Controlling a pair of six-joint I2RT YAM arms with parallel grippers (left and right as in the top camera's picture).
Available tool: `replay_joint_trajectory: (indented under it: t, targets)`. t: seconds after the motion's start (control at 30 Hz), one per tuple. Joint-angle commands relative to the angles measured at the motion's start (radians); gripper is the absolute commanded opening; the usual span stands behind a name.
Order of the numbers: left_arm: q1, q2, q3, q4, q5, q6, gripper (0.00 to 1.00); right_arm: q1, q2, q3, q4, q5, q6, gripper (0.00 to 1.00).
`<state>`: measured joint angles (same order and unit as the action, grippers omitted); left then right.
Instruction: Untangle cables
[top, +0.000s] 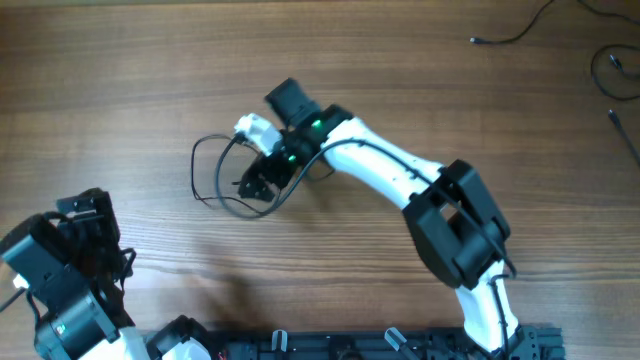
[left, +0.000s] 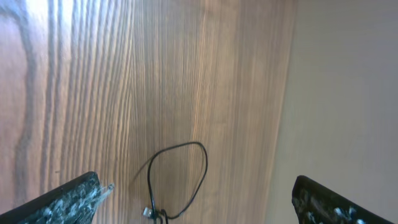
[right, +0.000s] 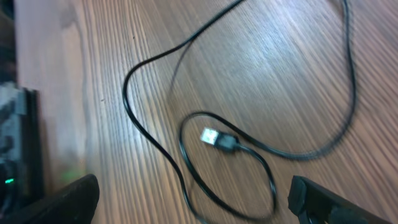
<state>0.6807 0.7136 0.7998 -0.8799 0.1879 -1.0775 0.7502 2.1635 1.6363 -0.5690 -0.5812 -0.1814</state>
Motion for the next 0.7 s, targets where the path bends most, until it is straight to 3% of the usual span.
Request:
replay_joint_trajectory:
  t: [0.0, 0.17, 0.3, 0.33, 0.37, 0.4, 0.43, 0.67]
  targets:
    - [0.037, -0.006, 0.0, -0.034, 0.005, 0.031, 1.0, 0.082, -0.003, -0.009, 0.034, 0.155, -0.025, 1.0]
    - [0.037, 0.024, 0.0, -0.063, 0.006, 0.031, 1.0, 0.167, 0.029, -0.009, 0.067, 0.253, -0.024, 1.0]
    - [0.037, 0.054, 0.0, -0.088, 0.006, 0.031, 1.0, 0.195, 0.119, -0.009, 0.119, 0.549, 0.074, 0.99]
    - [0.037, 0.06, 0.0, -0.094, 0.005, 0.031, 1.0, 0.194, 0.122, -0.009, 0.119, 0.597, 0.086, 0.84]
    - [0.037, 0.064, 0.0, -0.103, 0.005, 0.031, 1.0, 0.192, 0.122, -0.009, 0.117, 0.616, 0.092, 0.53]
    - [0.037, 0.07, 0.0, -0.114, 0.005, 0.031, 1.0, 0.182, 0.107, -0.002, 0.101, 0.618, 0.098, 0.08]
    - [0.037, 0.076, 0.0, -0.124, 0.005, 0.031, 1.0, 0.169, 0.091, 0.001, 0.092, 0.619, 0.112, 0.04]
    - [0.037, 0.127, 0.0, -0.137, 0.006, 0.031, 1.0, -0.079, -0.157, 0.002, -0.075, 0.732, 0.166, 0.04]
